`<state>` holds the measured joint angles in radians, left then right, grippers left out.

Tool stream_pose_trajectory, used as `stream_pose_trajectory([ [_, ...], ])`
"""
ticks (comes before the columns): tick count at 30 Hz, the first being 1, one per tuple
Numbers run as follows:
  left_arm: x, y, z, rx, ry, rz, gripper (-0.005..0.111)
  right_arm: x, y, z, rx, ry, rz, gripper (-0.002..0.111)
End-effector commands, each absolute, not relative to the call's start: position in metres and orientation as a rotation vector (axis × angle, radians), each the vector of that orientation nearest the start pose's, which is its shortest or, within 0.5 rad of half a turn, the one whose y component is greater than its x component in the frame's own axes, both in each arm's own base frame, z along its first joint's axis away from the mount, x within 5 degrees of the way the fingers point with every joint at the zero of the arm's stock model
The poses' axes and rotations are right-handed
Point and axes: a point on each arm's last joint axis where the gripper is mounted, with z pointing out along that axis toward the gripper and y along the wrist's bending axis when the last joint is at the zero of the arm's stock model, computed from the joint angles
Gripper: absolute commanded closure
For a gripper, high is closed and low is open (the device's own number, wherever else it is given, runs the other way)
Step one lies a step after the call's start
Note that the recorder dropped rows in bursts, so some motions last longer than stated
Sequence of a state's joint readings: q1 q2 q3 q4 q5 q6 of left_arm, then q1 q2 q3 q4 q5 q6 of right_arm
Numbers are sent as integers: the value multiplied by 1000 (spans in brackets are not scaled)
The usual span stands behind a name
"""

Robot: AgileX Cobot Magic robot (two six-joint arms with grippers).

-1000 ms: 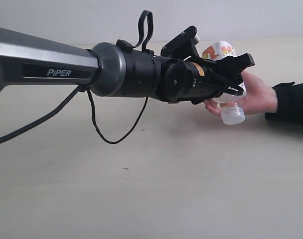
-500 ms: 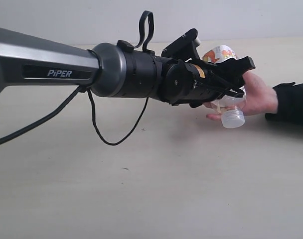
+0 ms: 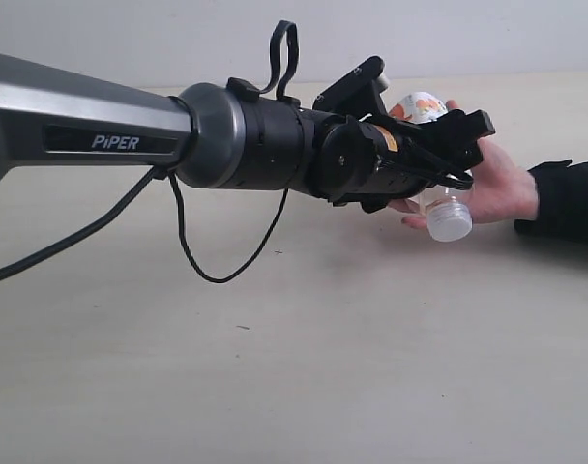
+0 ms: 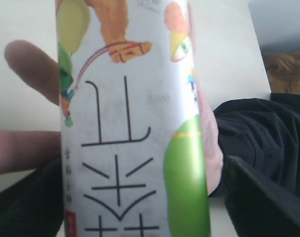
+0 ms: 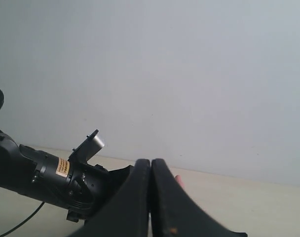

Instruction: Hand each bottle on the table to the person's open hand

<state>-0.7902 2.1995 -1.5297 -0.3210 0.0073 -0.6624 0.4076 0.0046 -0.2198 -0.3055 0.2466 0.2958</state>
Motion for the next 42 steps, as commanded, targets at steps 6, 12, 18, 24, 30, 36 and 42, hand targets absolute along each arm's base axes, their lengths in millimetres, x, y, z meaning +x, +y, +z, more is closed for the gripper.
stream_pose_trajectory([
  [6, 352, -341, 166, -232, 2357, -950, 28, 40, 10, 263, -248, 1486, 264, 108],
  [12, 353, -335, 179, -172, 2358, -917, 28, 40, 10, 263, -246, 1487, 268, 108],
  [18, 351, -332, 196, -131, 2329, -918, 28, 40, 10, 263, -246, 1487, 268, 108],
  [24, 353, -314, 214, -66, 2381, -847, 42, 40, 10, 263, -246, 1487, 268, 108],
  [30, 351, -287, 257, 44, 2353, -769, 107, 40, 10, 263, -246, 1487, 268, 108],
  [36, 321, -256, 267, 159, 2183, -716, 107, 40, 10, 263, -238, 1490, 282, 108],
  [42, 230, -179, 249, 230, 1889, -723, 107, 40, 10, 263, -238, 1490, 282, 108],
])
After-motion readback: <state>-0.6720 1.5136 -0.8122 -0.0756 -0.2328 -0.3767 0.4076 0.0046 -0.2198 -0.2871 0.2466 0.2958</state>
